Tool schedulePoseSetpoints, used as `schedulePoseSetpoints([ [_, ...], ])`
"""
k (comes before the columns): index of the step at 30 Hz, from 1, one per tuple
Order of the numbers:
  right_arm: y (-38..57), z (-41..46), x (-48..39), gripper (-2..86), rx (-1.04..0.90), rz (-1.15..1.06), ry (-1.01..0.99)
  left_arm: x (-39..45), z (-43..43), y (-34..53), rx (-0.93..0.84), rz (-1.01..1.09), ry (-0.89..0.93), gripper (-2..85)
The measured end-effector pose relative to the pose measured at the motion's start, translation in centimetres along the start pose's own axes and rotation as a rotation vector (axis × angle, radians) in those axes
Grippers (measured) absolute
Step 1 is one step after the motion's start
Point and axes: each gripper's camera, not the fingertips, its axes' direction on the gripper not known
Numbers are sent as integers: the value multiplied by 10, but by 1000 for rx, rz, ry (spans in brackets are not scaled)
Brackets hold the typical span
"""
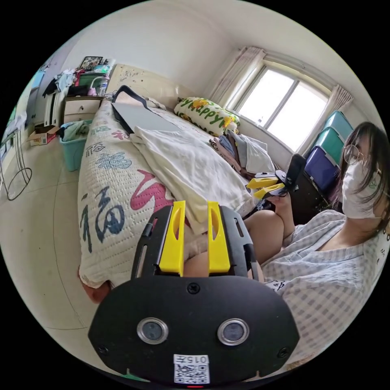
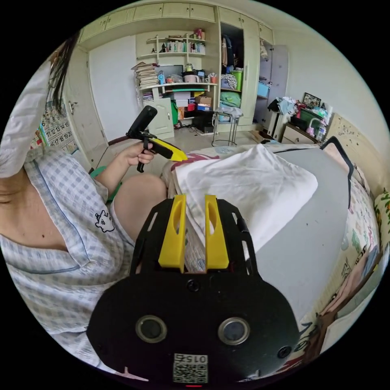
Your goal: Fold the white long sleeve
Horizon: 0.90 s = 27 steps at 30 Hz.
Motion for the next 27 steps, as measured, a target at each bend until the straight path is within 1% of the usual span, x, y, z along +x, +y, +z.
schedulePoseSetpoints([
  [2, -16, 13, -8, 75, -7, -27, 11, -3, 8, 2, -19, 8, 55, 81],
  [4, -31, 27, -14, 73, -30, -44, 34, -6, 13, 4, -28, 12, 47, 72],
  [7, -53, 51, -22, 72, -83, -79, 40, -10, 5, 10, 15, 8, 20, 14],
  [8, -60, 59, -23, 72, -104, -83, 44, -11, -2, 15, 41, 10, 36, 6],
  [10, -69, 66, -22, 70, -120, -82, 84, -10, -14, 24, 73, 3, 11, -1],
  [13, -91, 63, -1, 58, -83, -32, 182, -10, -27, 41, 111, -11, 8, -5],
  [15, -120, 64, 34, 19, -68, 22, 201, -13, -25, 47, 109, -24, -11, -6],
  [19, -174, 95, 102, 44, -157, 132, 305, -22, -21, 48, 123, -51, 28, -5],
  [21, -202, 127, 146, 61, -226, 225, 264, -28, -23, 45, 136, -64, 42, -4],
  [24, -229, 172, 184, 72, -333, 293, 162, -34, -25, 39, 142, -67, 57, -3],
  [27, -244, 201, 206, 55, -379, 338, 186, -38, -23, 31, 120, -41, 40, -5],
])
